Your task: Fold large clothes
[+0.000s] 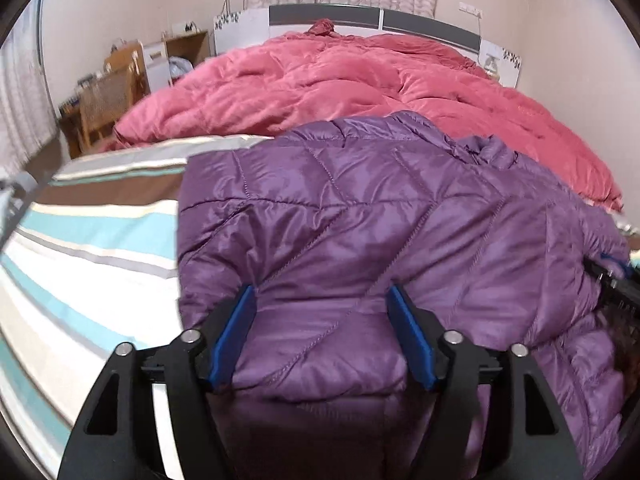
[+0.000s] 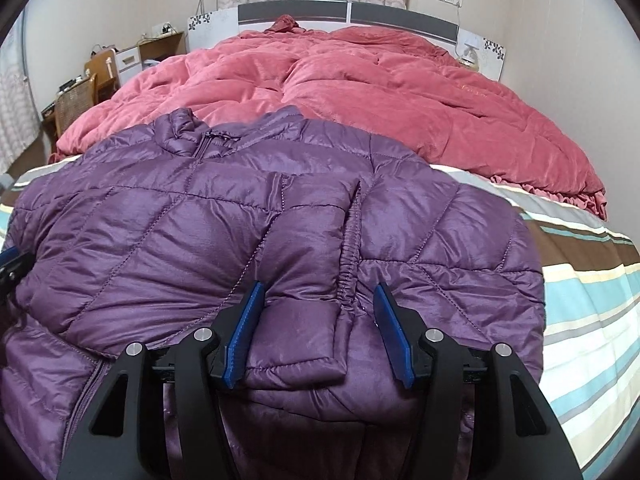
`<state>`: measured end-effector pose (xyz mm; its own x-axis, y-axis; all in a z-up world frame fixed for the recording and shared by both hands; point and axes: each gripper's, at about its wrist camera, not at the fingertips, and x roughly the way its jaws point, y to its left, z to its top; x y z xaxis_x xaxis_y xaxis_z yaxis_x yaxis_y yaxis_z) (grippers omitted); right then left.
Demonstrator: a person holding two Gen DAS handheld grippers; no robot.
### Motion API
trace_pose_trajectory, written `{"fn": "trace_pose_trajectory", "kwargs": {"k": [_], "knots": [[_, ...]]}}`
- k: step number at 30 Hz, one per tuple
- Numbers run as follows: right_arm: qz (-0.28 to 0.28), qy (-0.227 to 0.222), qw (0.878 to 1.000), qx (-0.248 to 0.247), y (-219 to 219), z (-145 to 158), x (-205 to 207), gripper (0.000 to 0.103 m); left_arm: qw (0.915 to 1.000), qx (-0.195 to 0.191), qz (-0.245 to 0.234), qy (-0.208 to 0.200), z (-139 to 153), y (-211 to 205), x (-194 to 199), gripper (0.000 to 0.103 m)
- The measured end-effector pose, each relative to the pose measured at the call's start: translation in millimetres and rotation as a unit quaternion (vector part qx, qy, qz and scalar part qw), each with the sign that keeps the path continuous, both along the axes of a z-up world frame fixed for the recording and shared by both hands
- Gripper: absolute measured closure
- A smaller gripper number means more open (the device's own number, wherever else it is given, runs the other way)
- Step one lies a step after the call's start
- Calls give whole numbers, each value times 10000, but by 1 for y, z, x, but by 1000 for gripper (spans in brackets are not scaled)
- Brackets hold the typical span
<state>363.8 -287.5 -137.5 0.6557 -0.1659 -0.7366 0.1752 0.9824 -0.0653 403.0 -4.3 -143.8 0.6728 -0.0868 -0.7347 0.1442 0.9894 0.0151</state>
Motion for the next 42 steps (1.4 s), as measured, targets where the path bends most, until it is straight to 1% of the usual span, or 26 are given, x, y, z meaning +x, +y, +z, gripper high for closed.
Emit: {"fn": "trace_pose_trajectory", "kwargs": {"k": [1,3,5,6,8,10,13,18,20,22,26,29,32,35,37,40,42], "knots": [[-2,-37,10000,2,0,2,-1,47,9999,98,-8,-48,2,-2,-6,20],[-17,-139,9999,37,-1,8,-7,47,9995,249,-87,-175,9,-5,-22,17],[-20,-192,9997,116,-2,14,-15,47,9993,251,-227,-183,12,-7,-37,15],[-22,-197,9997,171,-3,17,-19,47,9992,245,-252,-164,13,-6,-42,14],[-8,-169,9995,282,-3,21,-30,47,9994,222,-271,-82,13,-7,-53,14],[12,-159,9994,323,-3,24,-41,47,9993,69,-364,10,12,-8,-63,13],[56,-38,9996,290,1,22,-55,47,9993,64,-346,98,6,-8,-73,12],[114,179,9998,67,10,5,-72,47,9994,82,-217,271,-4,-3,-70,10],[59,208,9997,100,7,-1,-72,47,9991,88,-205,348,-9,-2,-68,9],[32,225,9997,107,6,-4,-72,47,9988,80,-208,430,-12,-1,-65,8],[39,234,9997,60,6,-7,-73,47,9987,105,-187,459,-14,-2,-66,7],[44,228,9997,56,6,-4,-75,45,9987,201,-123,444,-12,-3,-74,2],[106,257,9994,184,4,3,-81,44,9990,66,-192,391,-5,2,-87,2],[178,247,9983,497,-1,13,-97,44,9987,-107,-249,440,-2,10,-98,2],[246,236,9967,739,-8,20,-115,44,9977,-251,-321,536,1,18,-107,2],[253,212,9945,991,-18,26,-143,44,9970,-388,-469,484,6,33,-125,2],[172,176,9929,1163,-29,29,-166,44,9965,-390,-485,558,5,44,-135,2]]}}
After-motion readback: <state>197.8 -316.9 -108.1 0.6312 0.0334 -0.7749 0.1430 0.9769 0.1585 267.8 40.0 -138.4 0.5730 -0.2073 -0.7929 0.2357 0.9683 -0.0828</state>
